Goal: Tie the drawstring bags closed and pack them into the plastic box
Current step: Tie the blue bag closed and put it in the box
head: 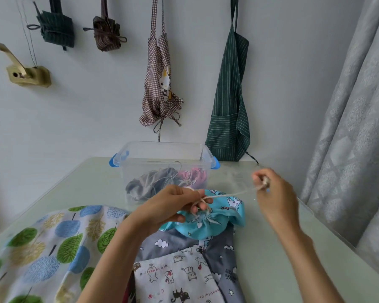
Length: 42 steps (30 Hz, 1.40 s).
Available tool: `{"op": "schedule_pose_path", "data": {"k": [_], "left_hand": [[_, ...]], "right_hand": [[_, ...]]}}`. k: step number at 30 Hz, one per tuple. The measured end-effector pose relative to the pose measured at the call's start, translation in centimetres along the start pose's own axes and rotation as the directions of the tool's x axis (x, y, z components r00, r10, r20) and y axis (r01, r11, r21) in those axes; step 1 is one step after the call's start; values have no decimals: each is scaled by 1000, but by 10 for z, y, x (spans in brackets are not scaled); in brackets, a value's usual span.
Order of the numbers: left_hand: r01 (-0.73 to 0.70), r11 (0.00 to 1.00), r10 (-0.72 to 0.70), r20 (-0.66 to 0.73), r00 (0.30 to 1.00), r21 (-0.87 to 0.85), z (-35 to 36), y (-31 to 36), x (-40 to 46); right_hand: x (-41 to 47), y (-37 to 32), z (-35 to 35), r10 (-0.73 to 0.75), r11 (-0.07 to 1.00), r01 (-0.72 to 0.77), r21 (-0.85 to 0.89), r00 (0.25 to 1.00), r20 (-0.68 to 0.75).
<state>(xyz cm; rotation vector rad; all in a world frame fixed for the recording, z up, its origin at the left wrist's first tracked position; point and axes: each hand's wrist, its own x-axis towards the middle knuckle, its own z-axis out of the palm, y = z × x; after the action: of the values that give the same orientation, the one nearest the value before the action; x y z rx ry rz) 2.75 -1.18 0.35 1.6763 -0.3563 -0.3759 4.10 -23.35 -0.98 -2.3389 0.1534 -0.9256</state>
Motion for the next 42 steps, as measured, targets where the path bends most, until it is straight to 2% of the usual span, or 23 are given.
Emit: {"op": "schedule_pose_path", "data": {"k": [1,2,4,5,6,8,10,12,15,17,20,23,25,26,29,33,37,40,42], "left_hand": [[0,1000,0,-33,999,6,-3,0,0],[0,1000,1,-51,999,15,-5,-1,0],[-5,1000,7,-54,999,30,-5,-1,0],[-7,999,9,-51,999,33,-4,-1,0],[-7,999,9,-48,999,37,-3,-1,0],[-5,999,6,-45,999,41,-1,0,0],[0,999,2,-40,999,41,0,0,1],[7,999,-5,-32,999,53,0,-1,1],[20,998,-19,-22,1000,56,-2,-4,-1],[28,998,-26,-23,999,49,-3,-5,-1],[36,997,-38,-32,999,-61,-4,-4,1],[53,969,-65,-42,997,-240,-4,-4,3],[55,961,-68,-38,997,-272,-4,-4,2],[52,964,-64,-38,997,-261,-4,-4,2],[23,979,-36,-60,998,-203,-4,-3,2],[-103,993,95,-146,985,-50,-1,-4,4],[-231,950,279,-234,931,211,4,-4,3],[-253,903,373,-341,863,347,6,-8,7],[-254,878,414,-376,829,406,8,-14,9]], "right_hand": [[4,10,-8,70,998,-69,-14,988,141],[7,18,-17,116,992,-96,-78,942,315],[7,21,-28,187,977,-81,-197,769,611],[6,18,-31,177,978,-53,-201,719,672],[5,12,-33,118,987,-13,-158,721,683],[1,-7,-36,-88,996,71,52,766,637],[-6,-27,-35,-194,977,81,197,722,664],[-14,-36,-25,-216,976,136,170,693,688],[-19,-38,-13,-185,983,149,109,811,555],[-18,-39,-15,-187,981,130,145,839,510],[-16,-44,-24,-240,952,78,295,788,567],[-20,-52,-31,-296,925,18,380,662,689],[-22,-53,-31,-321,925,36,377,605,729],[-22,-52,-29,-321,927,47,372,613,722],[-18,-46,-22,-268,938,54,343,741,616],[-21,-41,-7,-309,938,90,336,661,684],[-19,-39,-4,-248,946,30,323,712,657],[-19,-38,-6,-217,949,7,315,739,638],[-20,-38,-7,-199,944,-36,329,732,652]]}}
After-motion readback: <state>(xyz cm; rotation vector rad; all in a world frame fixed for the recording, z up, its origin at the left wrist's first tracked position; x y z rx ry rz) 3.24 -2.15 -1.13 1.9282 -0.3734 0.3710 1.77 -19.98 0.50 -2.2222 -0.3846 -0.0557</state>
